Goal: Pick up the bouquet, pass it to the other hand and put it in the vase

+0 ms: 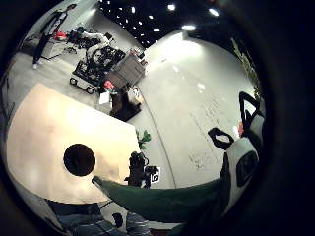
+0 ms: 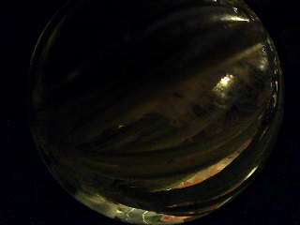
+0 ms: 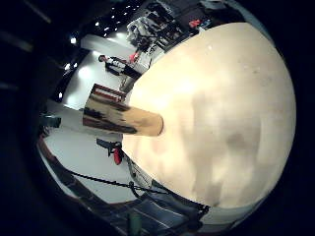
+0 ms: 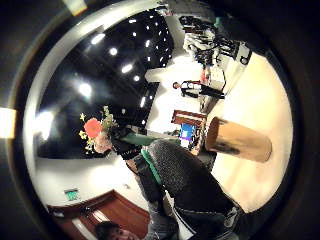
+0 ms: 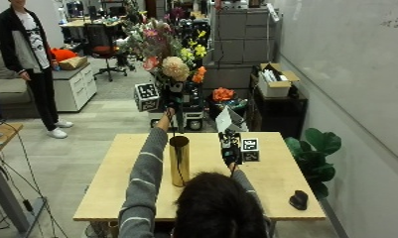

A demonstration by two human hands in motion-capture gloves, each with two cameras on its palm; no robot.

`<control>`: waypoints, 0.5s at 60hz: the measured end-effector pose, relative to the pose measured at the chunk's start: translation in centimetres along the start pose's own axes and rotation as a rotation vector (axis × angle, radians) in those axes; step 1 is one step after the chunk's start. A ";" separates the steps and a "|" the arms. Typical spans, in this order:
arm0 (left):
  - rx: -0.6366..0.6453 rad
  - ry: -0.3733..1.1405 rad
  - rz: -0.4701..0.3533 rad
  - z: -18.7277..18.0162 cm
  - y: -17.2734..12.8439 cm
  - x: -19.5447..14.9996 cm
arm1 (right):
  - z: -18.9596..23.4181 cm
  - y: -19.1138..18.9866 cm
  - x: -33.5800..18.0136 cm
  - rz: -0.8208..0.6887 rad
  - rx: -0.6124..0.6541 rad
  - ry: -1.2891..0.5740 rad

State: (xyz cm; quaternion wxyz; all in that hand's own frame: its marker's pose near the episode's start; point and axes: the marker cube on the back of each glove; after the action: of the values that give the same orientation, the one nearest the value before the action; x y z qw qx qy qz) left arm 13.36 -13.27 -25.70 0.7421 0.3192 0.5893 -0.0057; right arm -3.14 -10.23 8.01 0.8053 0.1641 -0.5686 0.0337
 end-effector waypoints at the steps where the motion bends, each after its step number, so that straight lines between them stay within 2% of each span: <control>1: 0.003 -0.008 0.003 0.0 -0.1 0.0 | -0.1 0.0 0.2 0.000 0.004 0.002; 8: -0.003 -0.021 0.026 0.8 -1.7 -1.6 | -0.4 0.0 1.4 0.053 0.001 -0.014; 12: 0.005 -0.022 0.022 1.1 -2.0 -2.3 | -0.5 0.0 2.7 0.185 0.006 0.041; 17: 0.005 -0.025 0.009 1.3 -2.2 -3.3 | -0.7 -0.4 2.7 0.084 0.024 0.061; 24: 0.003 -0.025 -0.011 1.6 -2.3 -4.6 | -0.7 -0.5 3.3 0.112 0.017 0.086; 30: 0.013 -0.026 -0.015 1.4 -2.3 -5.2 | -0.6 0.1 2.3 0.103 -0.012 0.029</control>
State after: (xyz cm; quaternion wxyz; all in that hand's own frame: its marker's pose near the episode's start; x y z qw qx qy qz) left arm 12.12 -17.70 -22.08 0.7475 0.3194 0.5820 -0.0195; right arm -1.83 -10.24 10.03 0.8116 0.1292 -0.5649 0.0743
